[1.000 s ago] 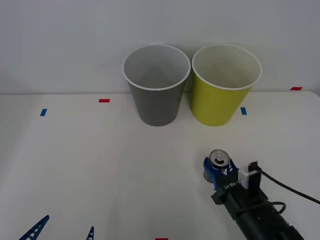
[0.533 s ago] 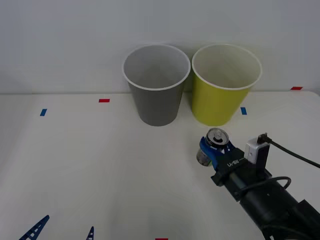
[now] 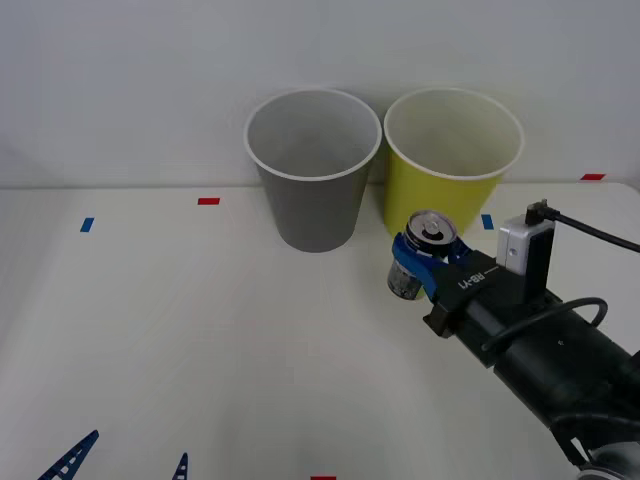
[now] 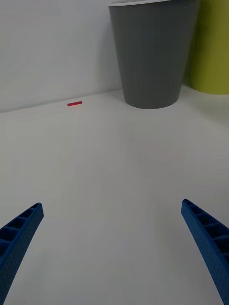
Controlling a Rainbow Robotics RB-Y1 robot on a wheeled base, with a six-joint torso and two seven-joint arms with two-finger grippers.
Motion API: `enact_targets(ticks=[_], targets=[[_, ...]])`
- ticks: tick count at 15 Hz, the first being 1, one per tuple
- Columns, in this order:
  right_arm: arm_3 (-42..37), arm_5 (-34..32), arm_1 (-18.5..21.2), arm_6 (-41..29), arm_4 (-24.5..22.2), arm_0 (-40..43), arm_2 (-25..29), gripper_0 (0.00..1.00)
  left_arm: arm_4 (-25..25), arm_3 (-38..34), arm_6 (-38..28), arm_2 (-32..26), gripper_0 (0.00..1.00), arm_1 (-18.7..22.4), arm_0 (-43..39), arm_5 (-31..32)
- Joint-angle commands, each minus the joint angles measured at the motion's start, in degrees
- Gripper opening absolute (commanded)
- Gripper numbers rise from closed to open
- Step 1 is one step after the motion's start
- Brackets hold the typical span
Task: Put cans in the gray bin and PET bottles in the light green bin.
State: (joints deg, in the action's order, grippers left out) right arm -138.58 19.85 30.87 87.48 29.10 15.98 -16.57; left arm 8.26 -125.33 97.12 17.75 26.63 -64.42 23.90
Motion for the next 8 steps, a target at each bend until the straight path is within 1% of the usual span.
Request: enact_targets(ticks=[1, 3, 4, 5, 7, 8], targets=[[-4.94, 10.21, -1.08, -7.23, -7.04, -4.38, 1.46, 0.06, 0.0, 0.0, 0.0, 0.0, 1.0, 0.0, 0.0, 0.0], [-8.46, 18.47, -1.78, -14.26, -14.16, -8.07, 1.19, 0.06, 0.0, 0.0, 0.0, 0.0, 1.0, 0.0, 0.0, 0.0], [-9.6, 21.72, -1.87, -17.08, -15.92, -10.1, 0.93, 0.06, 0.0, 0.0, 0.0, 0.0, 1.0, 0.0, 0.0, 0.0], [-9.86, 23.65, -1.87, -20.15, -15.56, -12.47, 0.93, 0.06, 0.0, 0.0, 0.0, 0.0, 1.0, 0.0, 0.0, 0.0], [-9.78, 28.14, -1.78, -21.21, -15.56, -17.57, 0.93, 0.05, 0.0, 0.0, 0.0, 0.0, 1.0, 0.0, 0.0, 0.0], [-9.78, 32.18, -2.4, -21.73, -14.16, -21.61, 1.28, 0.05, 0.0, 0.0, 0.0, 0.0, 1.0, 0.0, 0.0, 0.0]])
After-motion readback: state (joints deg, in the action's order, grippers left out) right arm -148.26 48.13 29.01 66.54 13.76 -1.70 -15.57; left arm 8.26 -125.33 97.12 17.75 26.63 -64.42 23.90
